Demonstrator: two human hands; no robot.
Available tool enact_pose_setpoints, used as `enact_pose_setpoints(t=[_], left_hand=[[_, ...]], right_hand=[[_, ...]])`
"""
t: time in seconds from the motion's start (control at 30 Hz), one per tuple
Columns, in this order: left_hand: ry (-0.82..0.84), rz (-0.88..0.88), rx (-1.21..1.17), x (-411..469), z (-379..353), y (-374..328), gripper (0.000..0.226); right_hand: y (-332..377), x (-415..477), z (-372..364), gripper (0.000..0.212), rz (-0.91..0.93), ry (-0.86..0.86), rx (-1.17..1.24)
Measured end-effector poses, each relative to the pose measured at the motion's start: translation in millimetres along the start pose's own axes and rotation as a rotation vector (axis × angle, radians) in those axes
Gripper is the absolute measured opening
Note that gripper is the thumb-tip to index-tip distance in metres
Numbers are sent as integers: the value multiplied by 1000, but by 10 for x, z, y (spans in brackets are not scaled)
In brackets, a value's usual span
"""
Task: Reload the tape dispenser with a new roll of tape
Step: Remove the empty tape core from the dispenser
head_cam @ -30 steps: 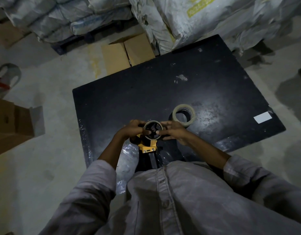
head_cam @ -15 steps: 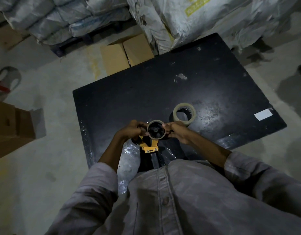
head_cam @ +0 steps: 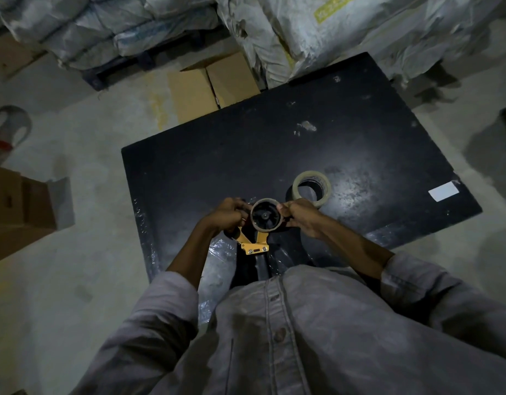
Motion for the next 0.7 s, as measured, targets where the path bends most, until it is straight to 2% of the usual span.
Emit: enact_pose_setpoints(t=[0.17, 0.23, 0.27, 0.3, 0.37, 0.43, 0.5, 0.57, 0.6, 0.63, 0.7], left_hand=[[-2, -40, 91, -45, -34, -45, 49], [-18, -92, 179, -64, -60, -106, 40], [-36, -103, 296, -79, -79, -126, 35], [-49, -70, 445, -97, -100, -116, 41], [-67, 4, 600, -72, -153, -13, 74], [-149, -42, 580, -65, -210, 21, 75], [-407, -162, 548, -161, -295, 13, 67], [-716, -254, 408, -341, -426, 75, 73], [-791, -263, 344, -399, -513, 146, 79], [-801, -256, 326, -412, -613, 224, 91], [-715, -232, 384, -376, -814, 383, 119]], right_hand=[[23, -1, -47, 25, -1, 39, -19], [-15, 27, -50, 30, 25, 109, -95], [-43, 37, -57, 48, 50, 144, -166], [-73, 52, -69, 77, 82, 159, -280], [-49, 74, -132, 129, 173, 118, -603], [22, 120, -225, 147, 217, 77, -937], [149, 134, -341, 145, 226, 89, -1119], [280, 133, -436, 133, 271, 121, -1223], [330, 123, -458, 126, 296, 135, -1257], [364, 120, -452, 121, 317, 150, -1271], [432, 90, -419, 115, 331, 183, -1260]])
Point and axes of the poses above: each hand's wrist, its own x-axis towards the middle knuckle, its own z-axis out of the back of the hand, y = z × x, the point moved 6 cm from there along x, towards the middle knuckle, and after that the axes turned 13 degrees about y, right-handed, at the moved point
